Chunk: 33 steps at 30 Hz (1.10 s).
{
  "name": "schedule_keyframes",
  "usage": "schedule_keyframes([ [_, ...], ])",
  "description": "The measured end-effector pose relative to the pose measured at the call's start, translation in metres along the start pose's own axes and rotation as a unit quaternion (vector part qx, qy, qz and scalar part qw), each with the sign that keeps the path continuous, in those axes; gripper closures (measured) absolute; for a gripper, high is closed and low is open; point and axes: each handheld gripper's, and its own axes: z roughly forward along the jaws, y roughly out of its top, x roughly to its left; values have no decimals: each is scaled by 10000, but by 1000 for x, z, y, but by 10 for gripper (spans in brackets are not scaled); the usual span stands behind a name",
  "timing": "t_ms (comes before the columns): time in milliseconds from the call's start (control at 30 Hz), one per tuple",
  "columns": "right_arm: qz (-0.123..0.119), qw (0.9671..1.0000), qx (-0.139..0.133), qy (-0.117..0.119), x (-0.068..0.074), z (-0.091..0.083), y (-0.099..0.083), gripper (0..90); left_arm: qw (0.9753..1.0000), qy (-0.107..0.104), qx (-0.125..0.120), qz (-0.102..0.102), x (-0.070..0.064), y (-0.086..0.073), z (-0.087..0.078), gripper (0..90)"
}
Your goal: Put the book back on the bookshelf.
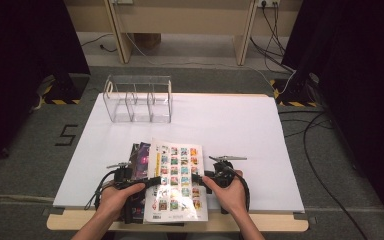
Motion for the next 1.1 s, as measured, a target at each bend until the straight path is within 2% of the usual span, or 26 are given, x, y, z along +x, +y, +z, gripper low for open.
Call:
schedule_keyframes([
  [67,-36,10000,23,10,-1,0,1,358,10000,-80,1,39,0,1,-1,752],
  [200,-104,9999,66,24,-1,0,5,386,9994,-276,51,196,3,7,-6,770],
  [233,-138,9998,113,71,-2,0,9,405,9991,-317,80,274,7,11,-8,771],
  [333,-205,9997,142,63,-2,4,15,404,9988,-316,199,320,18,14,-14,770],
  [400,-153,9997,183,84,-4,8,22,404,9991,-300,242,171,26,15,-16,770],
  [533,-82,9997,212,81,-9,18,38,405,9992,-308,232,62,33,13,-20,767],
  [733,-12,9993,357,110,-12,30,55,403,9993,-291,226,103,35,13,-19,760],
  [933,207,9985,426,267,-17,41,65,380,9993,-253,233,159,36,13,-19,734],
  [967,376,9973,476,405,-20,47,69,372,9993,-224,244,182,35,13,-19,729],
  [1100,506,9960,496,540,-24,54,72,367,9992,-187,271,206,35,14,-19,720],
])
